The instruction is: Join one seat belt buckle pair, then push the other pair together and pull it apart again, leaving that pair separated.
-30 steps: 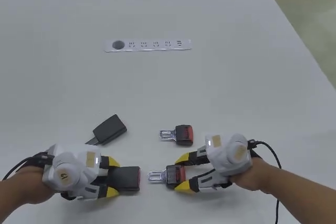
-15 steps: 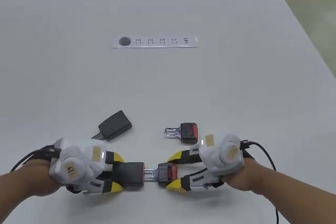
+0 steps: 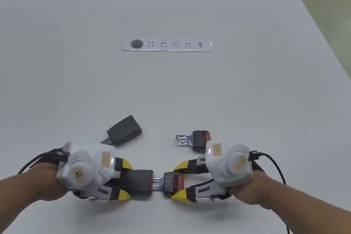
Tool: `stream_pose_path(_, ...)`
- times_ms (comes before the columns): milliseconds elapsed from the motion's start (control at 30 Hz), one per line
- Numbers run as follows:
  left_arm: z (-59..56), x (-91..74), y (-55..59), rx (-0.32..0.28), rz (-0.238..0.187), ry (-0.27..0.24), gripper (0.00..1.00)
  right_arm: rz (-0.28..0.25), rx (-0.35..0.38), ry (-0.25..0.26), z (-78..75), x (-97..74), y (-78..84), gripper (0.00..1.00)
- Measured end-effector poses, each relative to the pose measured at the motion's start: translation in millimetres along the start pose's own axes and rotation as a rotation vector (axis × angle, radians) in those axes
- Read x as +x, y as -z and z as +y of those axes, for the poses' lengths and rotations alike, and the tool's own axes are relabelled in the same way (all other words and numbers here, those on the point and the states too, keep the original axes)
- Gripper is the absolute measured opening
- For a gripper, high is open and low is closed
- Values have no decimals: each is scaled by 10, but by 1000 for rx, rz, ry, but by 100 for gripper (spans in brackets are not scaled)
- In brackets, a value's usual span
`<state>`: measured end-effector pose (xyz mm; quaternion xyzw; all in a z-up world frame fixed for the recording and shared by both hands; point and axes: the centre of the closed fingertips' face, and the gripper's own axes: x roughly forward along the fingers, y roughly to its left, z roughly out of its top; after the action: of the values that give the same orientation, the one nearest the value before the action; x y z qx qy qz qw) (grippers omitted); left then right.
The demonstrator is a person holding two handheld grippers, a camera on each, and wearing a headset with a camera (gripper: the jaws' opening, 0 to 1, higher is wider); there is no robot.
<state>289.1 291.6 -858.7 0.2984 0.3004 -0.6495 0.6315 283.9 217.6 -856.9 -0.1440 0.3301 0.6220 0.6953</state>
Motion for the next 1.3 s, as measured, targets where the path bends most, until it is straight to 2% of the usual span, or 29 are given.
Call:
stream_pose_path(567,-7,8,-6,0,1,0,33,-12,21,20,40,95,-74,34)
stream_pose_path(667,-8,9,-6,3,1,5,33,-13,22,25,58,153,-109,34)
stream_pose_path(1067,-20,-10,-3,0,0,10,33,-7,15,32,57,127,-89,34)
stream_pose_path(1300,-18,-11,2,-15,1,10,34,-37,2,68,62,113,-73,34)
